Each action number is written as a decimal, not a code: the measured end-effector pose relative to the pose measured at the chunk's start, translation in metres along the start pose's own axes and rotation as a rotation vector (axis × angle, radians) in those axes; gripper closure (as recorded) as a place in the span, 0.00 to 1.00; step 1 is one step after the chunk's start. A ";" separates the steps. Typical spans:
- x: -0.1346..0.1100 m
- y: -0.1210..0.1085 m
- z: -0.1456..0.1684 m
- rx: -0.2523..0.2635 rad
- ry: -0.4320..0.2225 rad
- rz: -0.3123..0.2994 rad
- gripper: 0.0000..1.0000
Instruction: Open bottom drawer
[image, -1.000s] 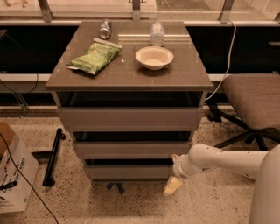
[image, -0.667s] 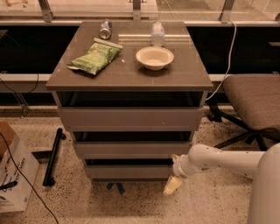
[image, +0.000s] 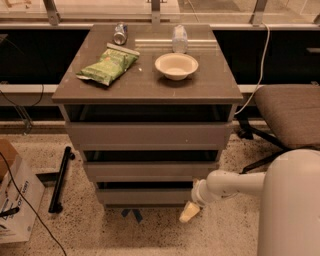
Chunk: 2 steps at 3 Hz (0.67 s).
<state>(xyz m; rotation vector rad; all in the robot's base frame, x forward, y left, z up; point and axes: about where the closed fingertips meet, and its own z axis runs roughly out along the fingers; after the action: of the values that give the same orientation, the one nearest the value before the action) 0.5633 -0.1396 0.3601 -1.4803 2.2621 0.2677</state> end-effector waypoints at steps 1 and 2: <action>0.002 -0.006 0.034 0.005 -0.033 0.041 0.00; 0.008 -0.011 0.060 0.001 -0.061 0.085 0.00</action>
Offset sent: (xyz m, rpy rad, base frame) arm 0.0357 0.0106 -0.0874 0.1228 0.0140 -0.1244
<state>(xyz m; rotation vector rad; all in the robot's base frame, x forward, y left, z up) 0.5854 -0.1280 0.3035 -1.3589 2.2793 0.3321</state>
